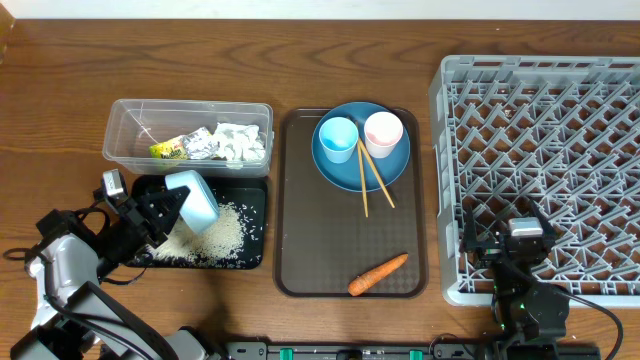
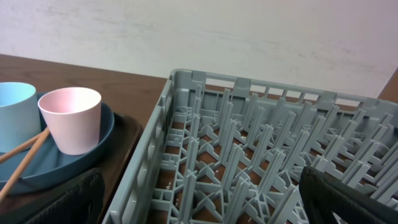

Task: Sort waste into correct bins and load items into the dishwasher rack
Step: 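Tilt the bowl with the left gripper to dump rice onto the black tray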

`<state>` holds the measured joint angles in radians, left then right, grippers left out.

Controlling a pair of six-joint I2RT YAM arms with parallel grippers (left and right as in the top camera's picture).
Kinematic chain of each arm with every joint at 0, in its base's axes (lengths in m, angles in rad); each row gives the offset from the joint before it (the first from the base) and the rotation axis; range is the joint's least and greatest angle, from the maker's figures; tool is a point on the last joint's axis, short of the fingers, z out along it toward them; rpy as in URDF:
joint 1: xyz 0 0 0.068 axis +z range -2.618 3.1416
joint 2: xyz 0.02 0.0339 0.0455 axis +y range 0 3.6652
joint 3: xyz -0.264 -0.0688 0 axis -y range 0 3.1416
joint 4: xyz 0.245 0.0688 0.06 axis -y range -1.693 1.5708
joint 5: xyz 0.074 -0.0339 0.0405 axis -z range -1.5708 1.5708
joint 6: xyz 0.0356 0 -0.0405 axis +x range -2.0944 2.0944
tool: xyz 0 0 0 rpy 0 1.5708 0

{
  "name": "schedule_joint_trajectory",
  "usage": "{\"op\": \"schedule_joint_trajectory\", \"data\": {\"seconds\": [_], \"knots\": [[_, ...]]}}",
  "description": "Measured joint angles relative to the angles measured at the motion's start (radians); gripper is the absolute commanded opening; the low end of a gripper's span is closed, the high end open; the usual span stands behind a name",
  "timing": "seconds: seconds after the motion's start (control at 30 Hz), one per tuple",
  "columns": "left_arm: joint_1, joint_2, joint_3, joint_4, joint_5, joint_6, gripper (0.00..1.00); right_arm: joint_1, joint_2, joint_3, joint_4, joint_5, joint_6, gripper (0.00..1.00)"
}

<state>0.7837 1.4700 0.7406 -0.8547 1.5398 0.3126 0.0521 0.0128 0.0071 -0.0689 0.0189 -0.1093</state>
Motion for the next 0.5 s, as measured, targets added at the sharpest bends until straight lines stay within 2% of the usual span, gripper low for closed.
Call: {"op": "schedule_joint_trajectory", "data": {"seconds": [0.23, 0.4, 0.5], "knots": [[0.0, 0.0, 0.0, -0.018, 0.003, 0.002, 0.07, 0.0, 0.0, 0.0, 0.0, 0.0, 0.0, 0.99], [0.0, 0.0, -0.001, -0.155, 0.006, 0.002, 0.06, 0.0, 0.0, 0.0, 0.0, 0.0, 0.0, 0.99], [0.0, 0.0, -0.002, -0.159, 0.006, 0.013, 0.06, 0.0, 0.0, 0.0, 0.0, 0.0, 0.0, 0.99]]}}
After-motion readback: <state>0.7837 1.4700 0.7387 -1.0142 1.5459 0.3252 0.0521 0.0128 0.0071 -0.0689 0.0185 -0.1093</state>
